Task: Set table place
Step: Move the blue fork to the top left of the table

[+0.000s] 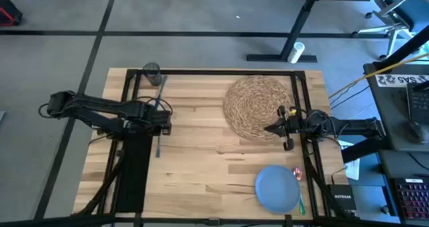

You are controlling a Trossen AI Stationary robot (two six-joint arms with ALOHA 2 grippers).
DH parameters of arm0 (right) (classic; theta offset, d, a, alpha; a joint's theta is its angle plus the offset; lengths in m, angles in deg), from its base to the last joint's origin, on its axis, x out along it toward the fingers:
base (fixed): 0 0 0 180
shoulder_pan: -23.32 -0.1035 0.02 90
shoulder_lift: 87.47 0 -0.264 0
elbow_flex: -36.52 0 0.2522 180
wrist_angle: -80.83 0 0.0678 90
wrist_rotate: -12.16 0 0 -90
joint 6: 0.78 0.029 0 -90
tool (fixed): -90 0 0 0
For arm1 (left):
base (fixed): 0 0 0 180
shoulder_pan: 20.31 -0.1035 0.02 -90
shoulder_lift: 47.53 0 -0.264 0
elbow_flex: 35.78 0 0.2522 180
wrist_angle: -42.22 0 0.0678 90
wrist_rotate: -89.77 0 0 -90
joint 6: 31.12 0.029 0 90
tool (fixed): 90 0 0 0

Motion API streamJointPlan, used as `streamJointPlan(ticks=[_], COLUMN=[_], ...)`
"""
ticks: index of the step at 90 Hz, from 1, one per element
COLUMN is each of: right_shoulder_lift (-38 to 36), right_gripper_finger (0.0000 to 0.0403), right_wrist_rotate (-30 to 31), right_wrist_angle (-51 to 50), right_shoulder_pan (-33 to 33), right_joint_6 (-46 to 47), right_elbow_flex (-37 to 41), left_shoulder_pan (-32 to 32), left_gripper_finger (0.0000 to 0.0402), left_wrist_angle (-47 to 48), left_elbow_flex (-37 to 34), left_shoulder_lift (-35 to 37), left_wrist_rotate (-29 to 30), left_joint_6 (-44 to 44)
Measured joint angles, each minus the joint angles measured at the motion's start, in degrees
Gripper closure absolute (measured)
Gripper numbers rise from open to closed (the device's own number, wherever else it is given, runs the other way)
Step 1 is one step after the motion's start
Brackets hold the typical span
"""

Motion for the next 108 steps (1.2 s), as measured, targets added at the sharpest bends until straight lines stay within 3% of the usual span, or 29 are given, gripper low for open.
streamJointPlan(ticks=[30,78,108], right_shoulder_lift=[0.0,0.0,0.0], right_gripper_finger=[0.0402,0.0402,0.0402], right_wrist_rotate=[0.0,0.0,0.0], right_wrist_angle=[0.0,0.0,0.0], right_shoulder_pan=[0.0,0.0,0.0], right_joint_6=[0.0,0.0,0.0], right_elbow_flex=[0.0,0.0,0.0], left_shoulder_pan=[-3.1,-5.4,-5.4], left_gripper_finger=[0.0296,0.0295,0.0295], left_wrist_angle=[-0.6,-6.8,-7.1], left_elbow_flex=[-0.1,-0.2,-0.2], left_shoulder_lift=[-3.7,-11.8,-12.8], left_wrist_rotate=[0.0,0.0,0.0], left_joint_6=[1.7,8.2,8.5])
